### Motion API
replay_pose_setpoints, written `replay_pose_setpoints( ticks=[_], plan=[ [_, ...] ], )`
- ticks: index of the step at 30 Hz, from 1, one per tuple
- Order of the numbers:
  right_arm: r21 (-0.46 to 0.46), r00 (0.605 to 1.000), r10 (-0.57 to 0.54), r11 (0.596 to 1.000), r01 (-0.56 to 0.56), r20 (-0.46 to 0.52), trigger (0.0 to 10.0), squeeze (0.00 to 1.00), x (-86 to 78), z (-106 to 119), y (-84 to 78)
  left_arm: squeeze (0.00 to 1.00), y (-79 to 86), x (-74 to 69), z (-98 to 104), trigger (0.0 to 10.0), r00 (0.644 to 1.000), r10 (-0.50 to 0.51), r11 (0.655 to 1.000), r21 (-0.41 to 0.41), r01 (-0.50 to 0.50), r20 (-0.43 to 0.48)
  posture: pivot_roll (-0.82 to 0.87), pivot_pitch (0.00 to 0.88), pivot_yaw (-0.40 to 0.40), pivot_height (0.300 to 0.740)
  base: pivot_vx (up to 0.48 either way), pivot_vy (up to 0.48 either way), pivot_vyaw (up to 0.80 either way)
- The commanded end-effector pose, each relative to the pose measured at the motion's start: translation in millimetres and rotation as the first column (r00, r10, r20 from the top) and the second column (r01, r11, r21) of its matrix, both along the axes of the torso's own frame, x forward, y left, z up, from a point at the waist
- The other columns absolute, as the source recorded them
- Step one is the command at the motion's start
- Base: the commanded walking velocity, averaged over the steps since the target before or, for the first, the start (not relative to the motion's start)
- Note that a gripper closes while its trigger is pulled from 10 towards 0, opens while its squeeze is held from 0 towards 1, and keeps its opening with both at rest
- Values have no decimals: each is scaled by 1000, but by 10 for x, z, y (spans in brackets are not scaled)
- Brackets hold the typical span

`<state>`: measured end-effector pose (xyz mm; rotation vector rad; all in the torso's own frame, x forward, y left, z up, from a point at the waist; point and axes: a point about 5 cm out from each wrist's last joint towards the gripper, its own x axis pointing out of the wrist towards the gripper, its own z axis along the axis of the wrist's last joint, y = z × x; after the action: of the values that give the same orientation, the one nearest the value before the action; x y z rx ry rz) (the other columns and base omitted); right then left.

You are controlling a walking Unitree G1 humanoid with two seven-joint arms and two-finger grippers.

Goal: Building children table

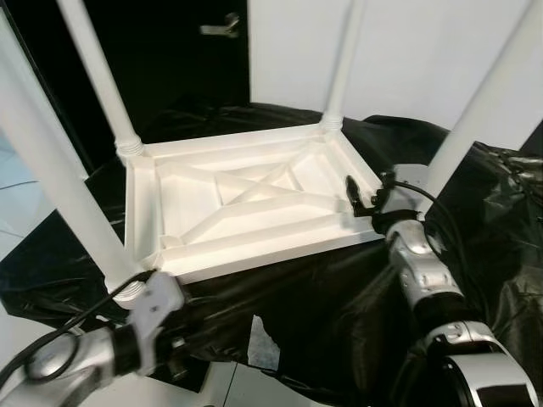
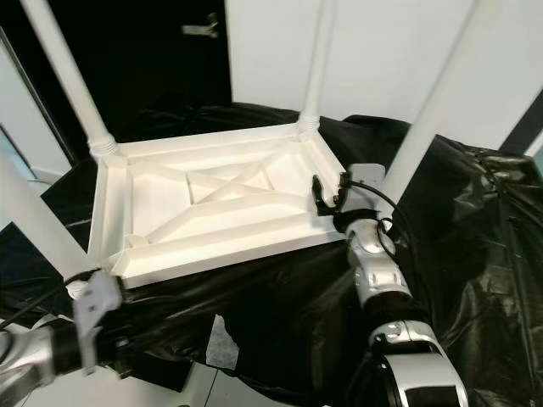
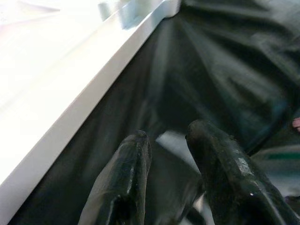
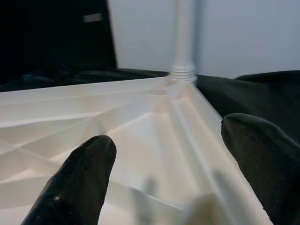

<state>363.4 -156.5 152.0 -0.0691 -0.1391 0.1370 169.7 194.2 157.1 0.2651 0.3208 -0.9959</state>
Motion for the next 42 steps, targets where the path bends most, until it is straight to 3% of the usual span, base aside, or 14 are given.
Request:
replay_pose_setpoints(
  ticks=[1, 9, 12, 14, 15, 19, 20, 21, 24, 26, 30, 34, 38, 42],
  plan=[
    [-11, 1000, -14, 1000, 14, -18, 10000, 0, 4, -37, -65, 0, 91, -16, 37, 10000, 1000, 15, 998, 57, -16, 10, 187, 0, -100, 740, 0, 0, 0],
    [-21, 999, -14, 1000, 13, -38, 10000, 0, 38, -55, -83, 0, 666, -169, 205, 10000, 977, 213, 960, 181, -213, 19, 221, 0, -116, 740, 0, 0, 0],
    [-28, 999, 1, 1000, -2, -47, 10000, 0, 30, -83, -78, 0, 1068, -225, 311, 10000, 933, 355, 901, 247, -357, 53, 221, 0, -117, 740, 0, 0, 0],
    [-28, 999, 1, 1000, -2, -47, 10000, 0, 30, -83, -78, 0, 1068, -225, 311, 10000, 933, 355, 901, 247, -357, 53, 221, 0, -117, 740, 0, 0, 0],
    [-33, 998, 32, 999, -34, -52, 10000, 0, -5, -103, -49, 0, 1338, -179, 373, 10000, 884, 456, 838, 285, -467, 106, 215, 0, -115, 740, 0, 0, 0],
    [-33, 998, 32, 999, -34, -52, 10000, 0, -5, -103, -49, 0, 1338, -179, 373, 10000, 884, 456, 838, 285, -467, 106, 215, 0, -115, 740, 0, 0, 0],
    [-32, 996, 72, 997, -74, -55, 10000, 0, -67, -127, 3, 0, 1580, -9, 425, 10000, 815, 543, 763, 288, -579, 202, 205, 0, -120, 740, 0, 0, 0],
    [-32, 996, 72, 997, -74, -55, 10000, 0, -67, -127, 3, 0, 1580, -9, 425, 10000, 815, 543, 763, 288, -579, 202, 205, 0, -120, 740, 0, 0, 0],
    [-35, 992, 114, 993, -116, -59, 10000, 0, -183, -182, 81, 0, 1734, 306, 515, 10000, 719, 611, 687, 229, -689, 330, 188, 0, -117, 740, 0, 0, 0],
    [-33, 991, 122, 992, -124, -61, 10000, 0, -207, -196, 93, 0, 1749, 366, 535, 10000, 703, 620, 677, 215, -704, 347, 177, 0, -115, 740, 0, 0, 0],
    [-25, 992, 94, 995, -96, -81, 10000, 0, -398, -314, 67, 0, 1630, 909, 621, 10000, 617, 670, 673, 12, -739, 413, 130, 0, -103, 740, 0, 0, 0],
    [-23, 994, 59, 998, -61, -89, 10000, 0, -492, -358, 38, 0, 1521, 1142, 612, 10000, 589, 676, 673, -47, -738, 443, 103, 0, -91, 740, 0, 0, 0],
    [-5, 991, -51, 999, 51, -120, 10000, 0, -689, -449, -73, 0, 1333, 1490, 508, 10000, 592, 734, 668, -194, -719, 334, 40, 0, -62, 740, 0, 0, 0],
    [-5, 985, -102, 995, 102, -143, 10000, 0, -826, -525, -139, 0, 1207, 1641, 487, 10000, 601, 756, 654, -308, -691, 259, 15, 0, -51, 740, 0, 0, 0]
  ],
)
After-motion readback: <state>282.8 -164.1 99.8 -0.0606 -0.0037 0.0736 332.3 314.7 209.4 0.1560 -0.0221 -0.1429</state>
